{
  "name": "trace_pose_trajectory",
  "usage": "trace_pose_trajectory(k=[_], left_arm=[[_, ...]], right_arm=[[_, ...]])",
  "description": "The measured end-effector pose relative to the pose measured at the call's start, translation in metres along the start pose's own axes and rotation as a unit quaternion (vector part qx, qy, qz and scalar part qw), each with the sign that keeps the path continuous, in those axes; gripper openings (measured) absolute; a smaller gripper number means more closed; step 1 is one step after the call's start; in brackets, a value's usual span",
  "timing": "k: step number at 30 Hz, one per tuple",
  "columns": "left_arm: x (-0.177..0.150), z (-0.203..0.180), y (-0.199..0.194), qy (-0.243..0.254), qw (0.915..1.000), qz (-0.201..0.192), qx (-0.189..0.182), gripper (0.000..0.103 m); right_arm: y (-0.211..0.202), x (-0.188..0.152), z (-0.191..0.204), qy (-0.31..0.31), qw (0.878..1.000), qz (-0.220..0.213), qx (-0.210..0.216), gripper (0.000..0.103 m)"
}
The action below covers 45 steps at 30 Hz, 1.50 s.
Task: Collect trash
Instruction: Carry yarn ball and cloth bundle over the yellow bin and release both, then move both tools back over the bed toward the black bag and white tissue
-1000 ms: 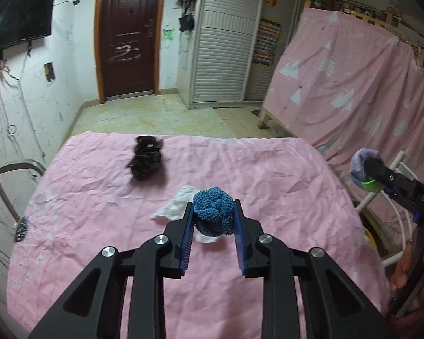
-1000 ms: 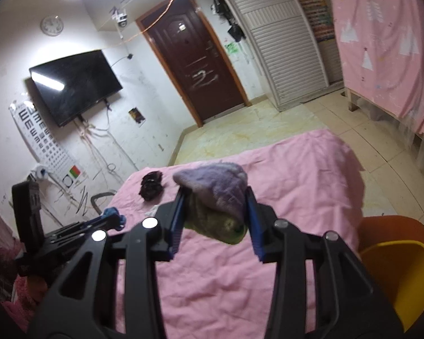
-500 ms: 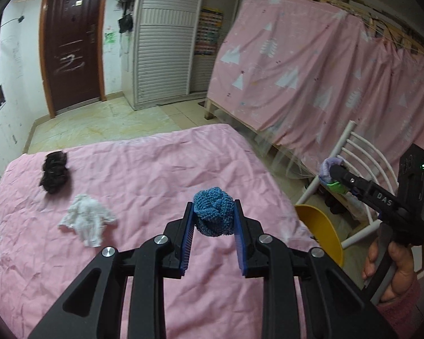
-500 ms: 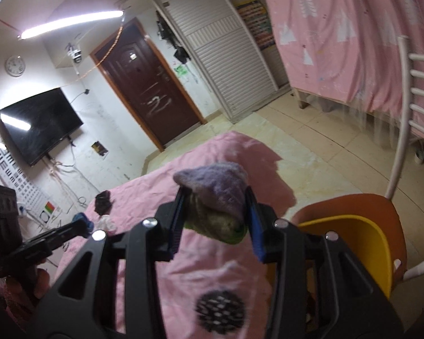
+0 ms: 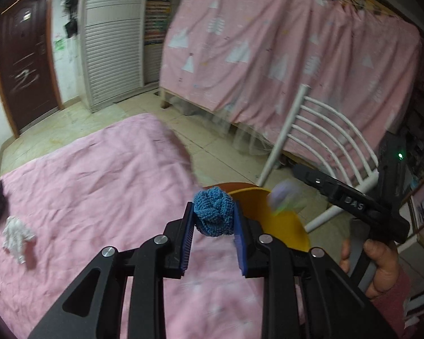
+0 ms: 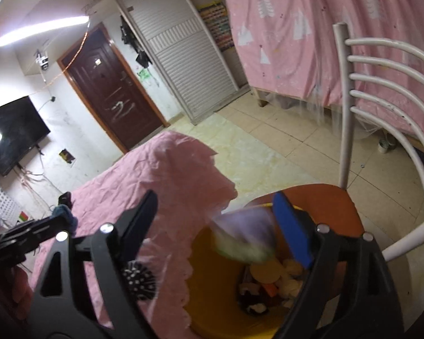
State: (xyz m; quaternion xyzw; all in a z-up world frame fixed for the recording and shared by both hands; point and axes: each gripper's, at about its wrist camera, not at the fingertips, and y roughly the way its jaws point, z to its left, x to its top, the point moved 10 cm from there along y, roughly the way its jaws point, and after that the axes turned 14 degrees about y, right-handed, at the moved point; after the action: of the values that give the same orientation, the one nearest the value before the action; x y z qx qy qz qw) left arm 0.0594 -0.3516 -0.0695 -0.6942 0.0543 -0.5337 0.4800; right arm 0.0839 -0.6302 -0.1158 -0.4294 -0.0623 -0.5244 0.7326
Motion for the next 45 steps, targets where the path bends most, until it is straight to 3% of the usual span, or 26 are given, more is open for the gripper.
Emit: trace_pose_trajectory(k=[9,11,13,14,22,28,34,45], left_arm=[[0.021,-0.051,0.031,0.034,0.9986,0.001,-0.04,0.019],[0.026,-0.058,0.039,0.049,0.998,-0.006,-0.04,0.027],[0.028,-0.065,0.049,0.06,0.9972,-0.001,-0.044,0.057],[0.028,-0.068,0.053,0.06,0.997,0.003,-0.048,0.061],[0.023,-0.066,0.051,0.072,0.9967,0.004,-0.039,0.062],[0.023,-0.033,0.031,0.052,0.9984,-0.013,-0.017,0.063],[0.016,0.023,0.003,0.017,0.9991,-0.034,0.018,0.066],[-0.01,0.153,-0.046,-0.021,0.9904,-0.04,0.131,0.071]], right_arm=[[-0.022,0.021,-0.017,0.037,0.998,-0.042,0.006,0.08],[-0.025,0.023,-0.021,0.043,0.998,-0.047,0.006,0.081],[-0.029,0.024,-0.021,0.047,0.998,-0.052,0.007,0.081],[-0.03,0.025,-0.021,0.047,0.997,-0.054,0.008,0.081],[-0.027,0.022,-0.011,0.036,0.998,-0.051,0.008,0.084],[-0.03,0.022,0.003,0.037,0.997,-0.063,0.013,0.084],[-0.014,0.011,0.04,0.011,0.999,-0.041,0.016,0.084],[0.031,-0.029,0.131,-0.066,0.997,0.018,0.036,0.087]])
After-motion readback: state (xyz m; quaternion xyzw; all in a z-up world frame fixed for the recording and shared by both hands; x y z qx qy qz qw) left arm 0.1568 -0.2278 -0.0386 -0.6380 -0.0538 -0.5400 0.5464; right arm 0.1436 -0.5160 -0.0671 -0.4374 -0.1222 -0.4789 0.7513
